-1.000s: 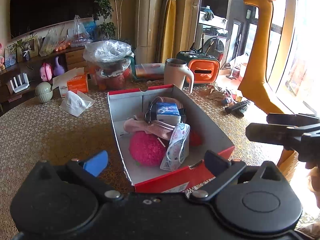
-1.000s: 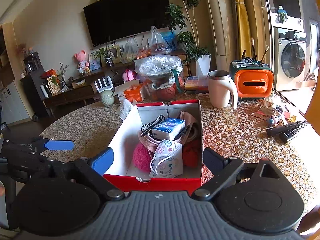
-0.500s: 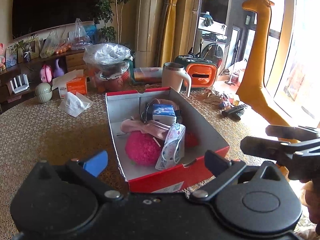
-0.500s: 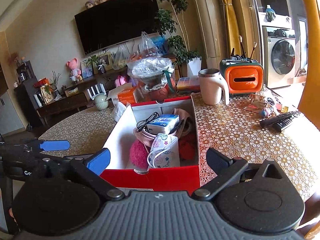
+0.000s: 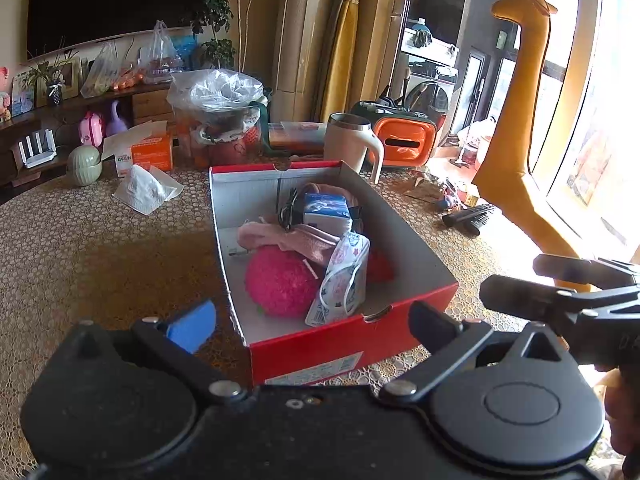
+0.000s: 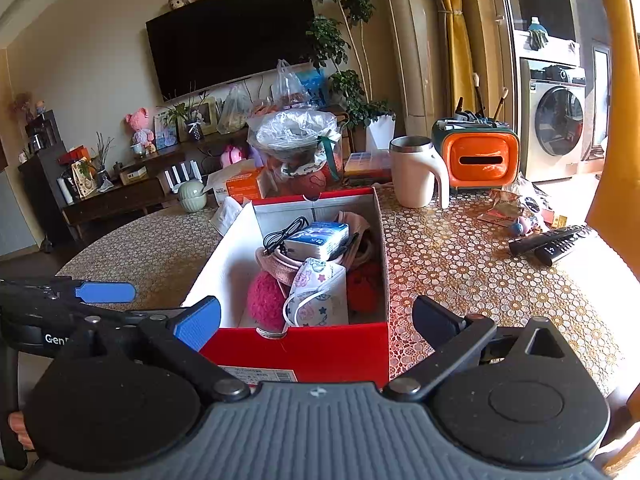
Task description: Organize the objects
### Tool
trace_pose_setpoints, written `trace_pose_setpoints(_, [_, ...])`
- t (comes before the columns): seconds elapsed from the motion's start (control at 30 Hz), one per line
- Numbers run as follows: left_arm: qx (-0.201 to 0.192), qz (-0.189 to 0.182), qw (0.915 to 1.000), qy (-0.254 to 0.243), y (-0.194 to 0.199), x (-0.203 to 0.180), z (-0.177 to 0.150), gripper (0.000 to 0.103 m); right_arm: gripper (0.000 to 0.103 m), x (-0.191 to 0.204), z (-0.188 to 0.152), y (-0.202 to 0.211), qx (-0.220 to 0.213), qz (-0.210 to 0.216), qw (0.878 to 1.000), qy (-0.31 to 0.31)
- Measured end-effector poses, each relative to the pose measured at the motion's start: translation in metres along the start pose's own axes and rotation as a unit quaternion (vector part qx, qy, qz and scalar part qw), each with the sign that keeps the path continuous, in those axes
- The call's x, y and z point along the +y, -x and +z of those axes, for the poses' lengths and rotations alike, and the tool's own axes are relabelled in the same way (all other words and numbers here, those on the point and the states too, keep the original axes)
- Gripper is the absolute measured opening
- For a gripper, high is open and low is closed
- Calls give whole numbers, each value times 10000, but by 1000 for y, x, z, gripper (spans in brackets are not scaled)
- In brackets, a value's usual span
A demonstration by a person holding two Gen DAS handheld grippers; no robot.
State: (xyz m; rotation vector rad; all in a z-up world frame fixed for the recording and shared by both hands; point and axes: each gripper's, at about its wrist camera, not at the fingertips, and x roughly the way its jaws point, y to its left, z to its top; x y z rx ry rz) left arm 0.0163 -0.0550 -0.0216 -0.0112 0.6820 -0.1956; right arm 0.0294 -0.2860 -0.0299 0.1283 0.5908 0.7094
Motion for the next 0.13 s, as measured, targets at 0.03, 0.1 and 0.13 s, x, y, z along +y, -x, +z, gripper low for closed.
trace_pose_setpoints(0.03, [-7,-5,10000,3,0,0,0,103,102,0,0,0,24,-14,10000,-10])
trace_pose_setpoints(0.1, [-23,-7,10000,3,1,1,0,103,102,-1,-1,-2,66,-37,10000,-39])
trace_pose_setpoints(0.13, [-31,-6,10000,2,1,2,-1,103,102,-1,-1,-3,79,-45,9999,-58])
